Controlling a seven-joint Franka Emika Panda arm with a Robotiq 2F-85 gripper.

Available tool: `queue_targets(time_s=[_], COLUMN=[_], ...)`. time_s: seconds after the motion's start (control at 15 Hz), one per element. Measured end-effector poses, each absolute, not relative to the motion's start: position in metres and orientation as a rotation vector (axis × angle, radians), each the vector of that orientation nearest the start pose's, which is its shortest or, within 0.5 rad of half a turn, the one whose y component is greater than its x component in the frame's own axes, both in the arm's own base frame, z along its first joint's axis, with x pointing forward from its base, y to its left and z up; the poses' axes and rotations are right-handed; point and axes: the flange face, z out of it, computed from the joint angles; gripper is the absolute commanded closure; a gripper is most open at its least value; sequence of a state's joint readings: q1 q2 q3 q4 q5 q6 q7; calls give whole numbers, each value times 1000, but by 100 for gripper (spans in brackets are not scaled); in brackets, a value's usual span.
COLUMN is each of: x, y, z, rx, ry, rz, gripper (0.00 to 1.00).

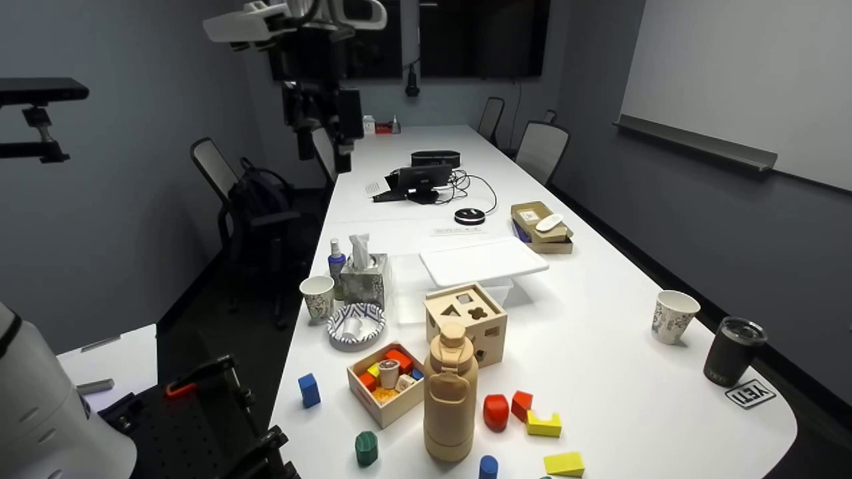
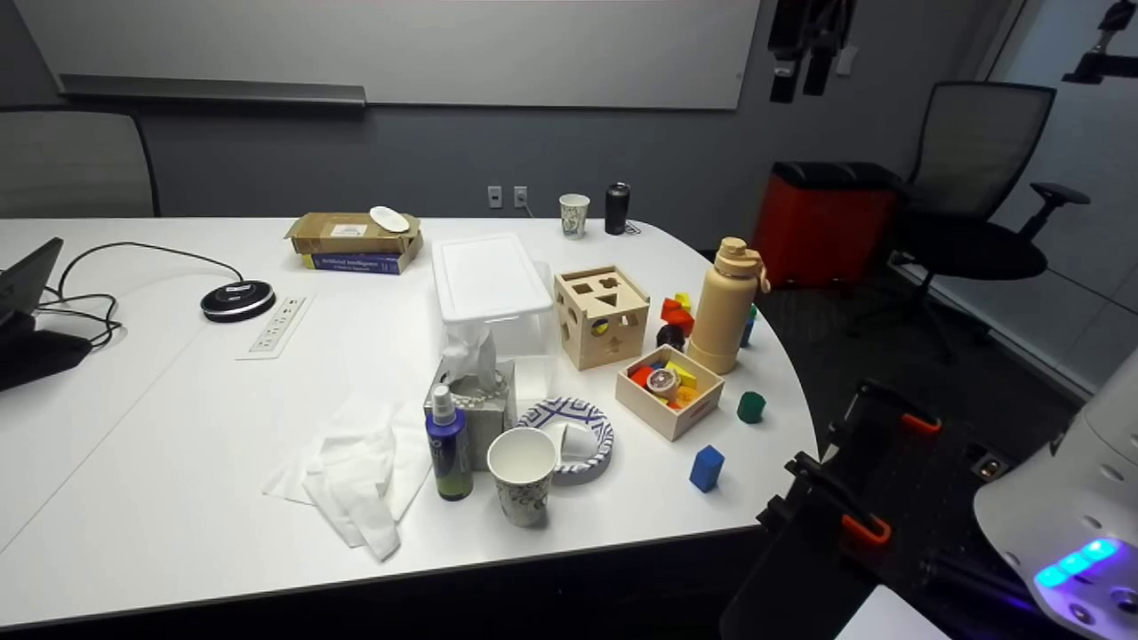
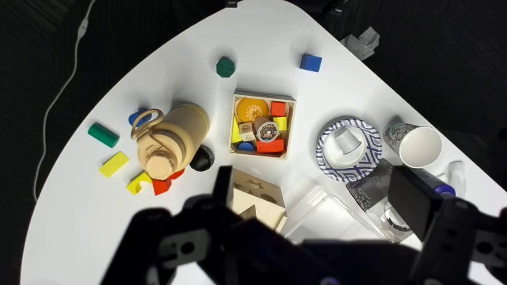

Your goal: Turn the lid on the beige bottle.

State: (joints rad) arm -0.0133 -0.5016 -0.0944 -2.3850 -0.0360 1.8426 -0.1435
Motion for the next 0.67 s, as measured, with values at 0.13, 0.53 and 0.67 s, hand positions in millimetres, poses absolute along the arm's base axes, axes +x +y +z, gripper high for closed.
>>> queue_targets(time_s=[0.13, 0.53, 0.67], x=[412, 475, 488], y=[-84, -176, -190], z=[500, 476, 453], rx=[-3097, -3097, -3099], ry=[-146, -321, -365], rz=[103, 218, 288], gripper=[0, 0, 0])
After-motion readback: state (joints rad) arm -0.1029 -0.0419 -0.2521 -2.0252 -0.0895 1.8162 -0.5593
